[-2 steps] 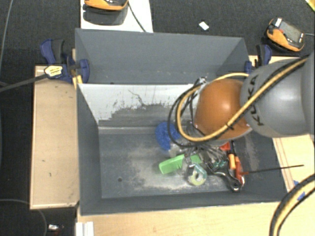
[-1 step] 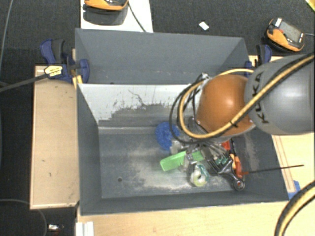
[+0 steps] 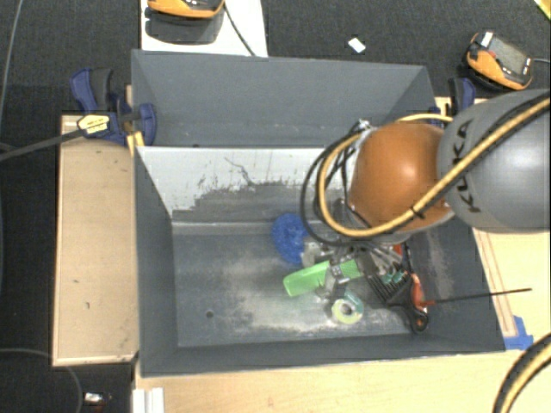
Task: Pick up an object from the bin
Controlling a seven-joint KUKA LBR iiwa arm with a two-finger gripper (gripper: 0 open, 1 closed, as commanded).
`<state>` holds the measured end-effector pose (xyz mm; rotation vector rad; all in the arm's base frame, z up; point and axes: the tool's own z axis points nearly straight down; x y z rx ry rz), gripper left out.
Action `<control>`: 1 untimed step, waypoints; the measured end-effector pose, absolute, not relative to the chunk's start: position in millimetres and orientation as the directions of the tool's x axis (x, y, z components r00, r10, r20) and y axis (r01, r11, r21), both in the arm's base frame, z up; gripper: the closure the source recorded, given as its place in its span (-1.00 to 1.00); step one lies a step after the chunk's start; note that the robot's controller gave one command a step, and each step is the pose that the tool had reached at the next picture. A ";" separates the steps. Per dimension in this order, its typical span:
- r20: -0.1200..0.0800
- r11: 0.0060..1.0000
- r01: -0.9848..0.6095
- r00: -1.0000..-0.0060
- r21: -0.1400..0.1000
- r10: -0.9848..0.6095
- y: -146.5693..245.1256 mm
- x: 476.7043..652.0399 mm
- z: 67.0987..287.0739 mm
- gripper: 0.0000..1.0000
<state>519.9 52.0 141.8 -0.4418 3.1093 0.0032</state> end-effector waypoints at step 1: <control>-0.004 0.962 -0.275 -0.962 0.002 -0.275 52.3 520.8 163.7 1.00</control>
Offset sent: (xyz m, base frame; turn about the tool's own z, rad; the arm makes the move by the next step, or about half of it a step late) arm 0.0012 -0.0001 0.0489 0.0024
